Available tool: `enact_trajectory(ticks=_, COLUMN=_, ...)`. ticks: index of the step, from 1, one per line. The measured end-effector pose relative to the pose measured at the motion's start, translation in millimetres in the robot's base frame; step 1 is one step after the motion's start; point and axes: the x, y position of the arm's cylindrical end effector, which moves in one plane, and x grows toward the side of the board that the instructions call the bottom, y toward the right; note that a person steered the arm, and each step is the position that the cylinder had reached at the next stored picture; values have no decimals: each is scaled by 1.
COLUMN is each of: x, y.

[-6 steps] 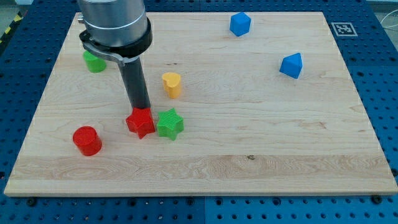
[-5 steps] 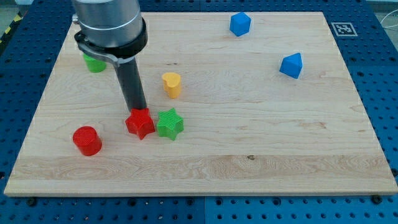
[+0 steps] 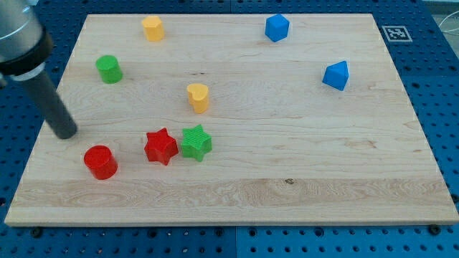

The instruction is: Push the red circle closer to the red star

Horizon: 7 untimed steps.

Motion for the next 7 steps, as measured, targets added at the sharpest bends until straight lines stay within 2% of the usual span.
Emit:
enact_trajectory(ticks=1, x=29, y=-18)
enact_trajectory(ticks=3, x=93, y=14)
enact_trajectory(ticks=4, x=93, y=39)
enact_trajectory(ticks=6, x=60, y=69)
enact_trajectory(ticks=7, x=57, y=88)
